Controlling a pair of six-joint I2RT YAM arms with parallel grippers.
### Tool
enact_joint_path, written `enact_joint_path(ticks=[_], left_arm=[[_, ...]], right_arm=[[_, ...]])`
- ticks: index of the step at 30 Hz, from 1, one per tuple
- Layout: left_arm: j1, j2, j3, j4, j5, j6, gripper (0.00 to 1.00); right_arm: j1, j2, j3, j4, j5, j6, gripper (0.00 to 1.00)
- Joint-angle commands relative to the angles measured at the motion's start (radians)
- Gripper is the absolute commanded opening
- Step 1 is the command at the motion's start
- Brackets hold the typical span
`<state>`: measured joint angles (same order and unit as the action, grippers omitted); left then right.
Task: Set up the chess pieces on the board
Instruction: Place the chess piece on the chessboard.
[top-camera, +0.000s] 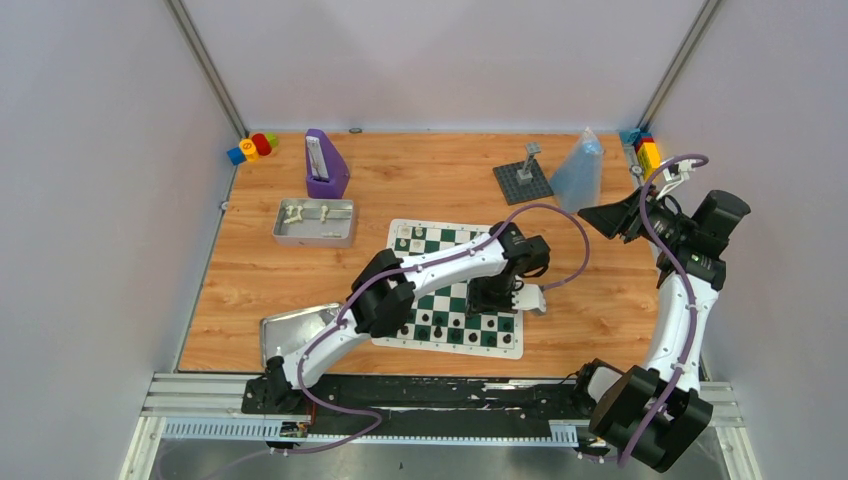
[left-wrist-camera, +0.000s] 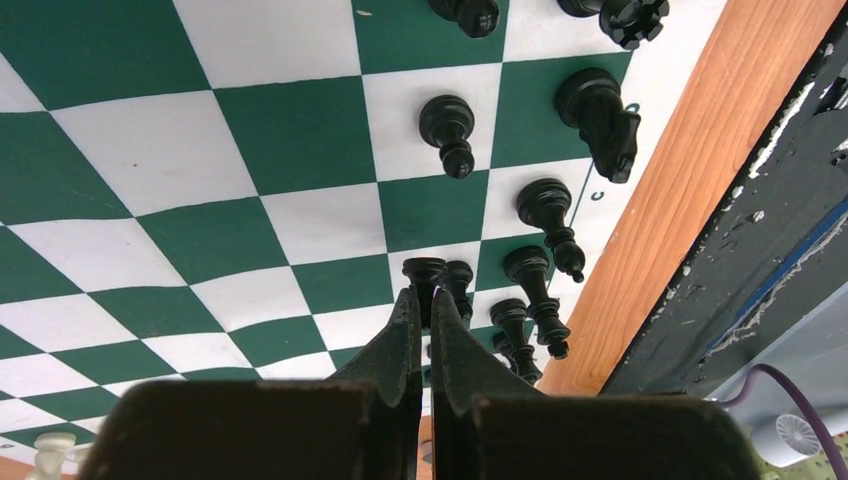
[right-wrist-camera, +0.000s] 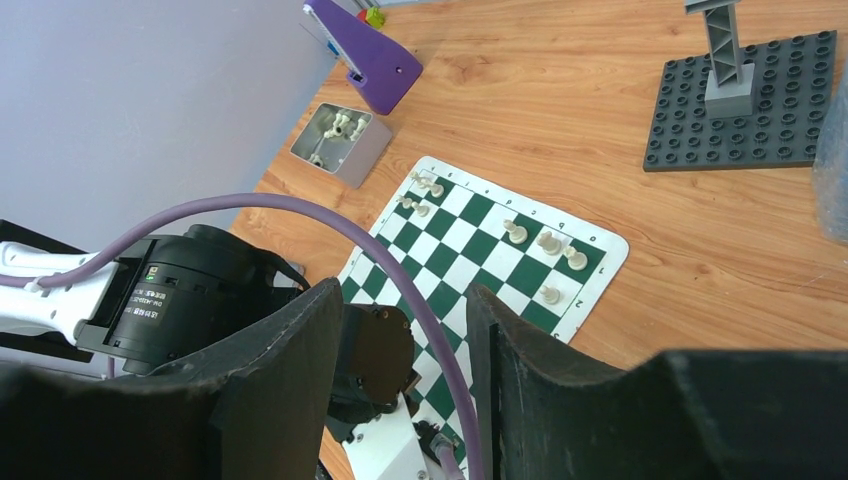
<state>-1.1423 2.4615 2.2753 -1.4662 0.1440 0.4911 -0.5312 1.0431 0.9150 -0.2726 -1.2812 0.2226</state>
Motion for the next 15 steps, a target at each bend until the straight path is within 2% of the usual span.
enact_joint_path(ticks=[1, 15], left_arm=[[-0.019, 0.024, 0.041, -0.033, 0.004, -0.015, 0.01], [-0.03, 0.051, 0.078, -0.039, 0.002, -0.03, 0.02]], right_arm=[[-0.004, -0.011, -0.002, 0.012, -0.027, -0.03, 0.5], [-0.004, -0.01, -0.005, 0.011, -0.038, -0.032, 0.5]])
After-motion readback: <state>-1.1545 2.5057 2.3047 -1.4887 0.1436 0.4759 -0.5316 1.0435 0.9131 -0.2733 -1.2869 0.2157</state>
